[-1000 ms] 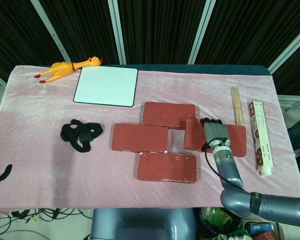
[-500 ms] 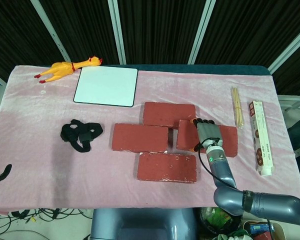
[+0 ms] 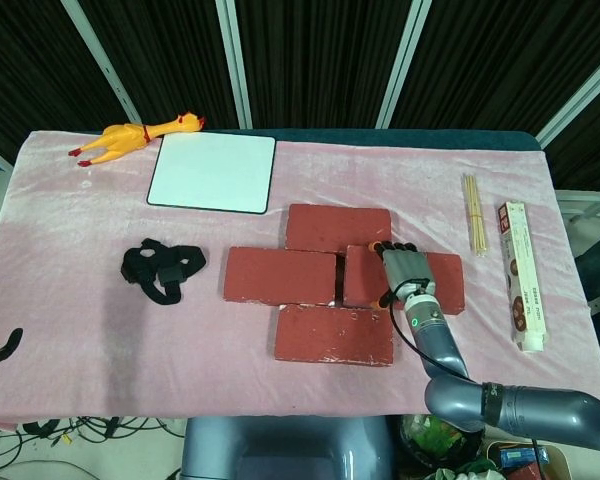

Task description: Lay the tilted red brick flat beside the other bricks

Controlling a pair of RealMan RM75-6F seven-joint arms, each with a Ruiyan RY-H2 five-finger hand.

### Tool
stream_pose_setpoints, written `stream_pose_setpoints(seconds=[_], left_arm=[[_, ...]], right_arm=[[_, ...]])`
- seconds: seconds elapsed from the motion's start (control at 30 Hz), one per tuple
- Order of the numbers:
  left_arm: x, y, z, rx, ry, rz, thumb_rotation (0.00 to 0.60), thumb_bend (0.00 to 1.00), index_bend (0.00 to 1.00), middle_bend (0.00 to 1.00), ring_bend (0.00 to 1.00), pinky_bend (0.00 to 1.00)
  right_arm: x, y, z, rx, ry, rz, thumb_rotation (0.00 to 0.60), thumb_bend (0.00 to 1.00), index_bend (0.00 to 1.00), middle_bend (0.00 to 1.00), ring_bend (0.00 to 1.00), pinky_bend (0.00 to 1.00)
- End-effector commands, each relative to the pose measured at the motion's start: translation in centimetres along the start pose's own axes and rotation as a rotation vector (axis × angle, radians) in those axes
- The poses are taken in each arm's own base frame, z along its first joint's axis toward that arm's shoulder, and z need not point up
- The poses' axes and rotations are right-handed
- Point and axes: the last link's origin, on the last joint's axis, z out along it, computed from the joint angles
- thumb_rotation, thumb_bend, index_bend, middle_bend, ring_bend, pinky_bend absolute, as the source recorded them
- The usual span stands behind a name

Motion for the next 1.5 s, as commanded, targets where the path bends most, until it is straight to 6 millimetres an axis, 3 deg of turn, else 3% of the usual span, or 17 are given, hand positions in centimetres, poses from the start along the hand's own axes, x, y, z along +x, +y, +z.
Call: stream_pose_setpoints(seconds=[0.03,1.13,1.5], left_arm=[[0.0,0.0,0.0,0.000,0.000,0.000,0.600,0.25,0.08,0.02,0.00,0.00],[0.0,-0.1,0.1,0.006,0.000,0.003,0.600,0.25,0.08,0.02,0.00,0.00],[0.0,-0.1,0.1,0.008,0.001,0.004,0.600,0.25,0.08,0.02,0.00,0.00]], right_arm=[[-0.1,-0.2,-0.1,0.005,0.001,0.002,0.600,0.00,0.26,0.33,0.26,0.09],[-1.1,-1.1,0.5,0.022,0.003,0.013,0.600,0.00,0.26,0.32,0.24,0.09],[-1.4,-1.2,0.7,0.007,-0.005,-0.001,0.600,0.00,0.25,0.27,0.20,0.09]])
